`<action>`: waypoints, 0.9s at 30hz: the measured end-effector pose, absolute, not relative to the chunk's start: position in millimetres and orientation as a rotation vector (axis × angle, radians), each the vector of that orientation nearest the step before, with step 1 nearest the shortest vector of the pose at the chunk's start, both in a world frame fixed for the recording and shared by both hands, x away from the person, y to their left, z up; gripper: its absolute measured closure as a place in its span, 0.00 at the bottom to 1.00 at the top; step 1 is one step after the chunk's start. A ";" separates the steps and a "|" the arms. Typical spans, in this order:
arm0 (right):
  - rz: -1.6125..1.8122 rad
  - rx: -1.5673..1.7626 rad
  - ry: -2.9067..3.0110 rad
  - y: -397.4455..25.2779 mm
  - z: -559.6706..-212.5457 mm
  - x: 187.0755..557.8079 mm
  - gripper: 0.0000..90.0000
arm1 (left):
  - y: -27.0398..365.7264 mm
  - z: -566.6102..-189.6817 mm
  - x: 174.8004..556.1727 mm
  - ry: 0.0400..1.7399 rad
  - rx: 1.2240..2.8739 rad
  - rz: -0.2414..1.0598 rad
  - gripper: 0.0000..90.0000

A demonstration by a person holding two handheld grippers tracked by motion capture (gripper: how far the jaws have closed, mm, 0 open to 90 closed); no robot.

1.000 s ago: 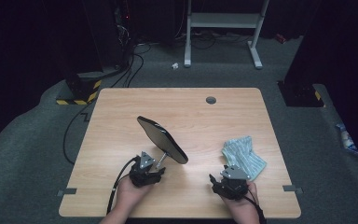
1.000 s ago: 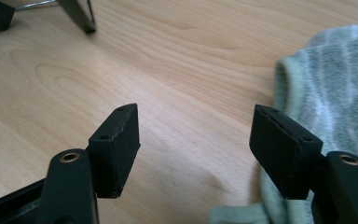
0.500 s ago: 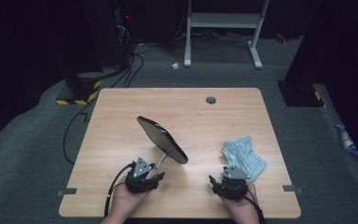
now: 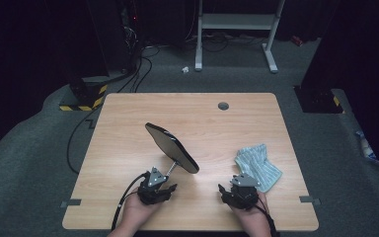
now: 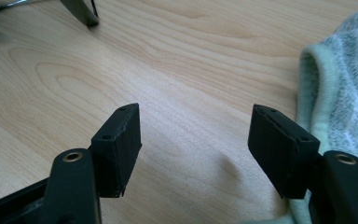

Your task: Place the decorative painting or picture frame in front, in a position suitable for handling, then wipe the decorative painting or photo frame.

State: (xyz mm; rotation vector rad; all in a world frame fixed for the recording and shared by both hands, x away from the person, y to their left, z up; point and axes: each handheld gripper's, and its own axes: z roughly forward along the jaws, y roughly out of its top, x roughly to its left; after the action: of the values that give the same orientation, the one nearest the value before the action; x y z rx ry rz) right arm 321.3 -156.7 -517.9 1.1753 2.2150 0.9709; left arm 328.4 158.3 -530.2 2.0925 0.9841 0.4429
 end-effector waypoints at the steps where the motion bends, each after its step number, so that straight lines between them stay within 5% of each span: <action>1: 0.970 1.175 2.220 -155.9 -519.2 321.2 0.38 | 159.1 -530.4 328.6 0.987 2.088 0.440 0.59; 27: 0.975 1.167 2.239 -154.6 -519.2 319.9 0.40 | 173.3 -531.5 337.1 1.058 2.054 0.469 0.59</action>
State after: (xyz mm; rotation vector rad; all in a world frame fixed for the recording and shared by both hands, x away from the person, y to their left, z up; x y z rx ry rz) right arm 319.9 -154.6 -519.2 1.1673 2.2390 0.9751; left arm 337.1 173.3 -531.5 2.0536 1.0580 0.4693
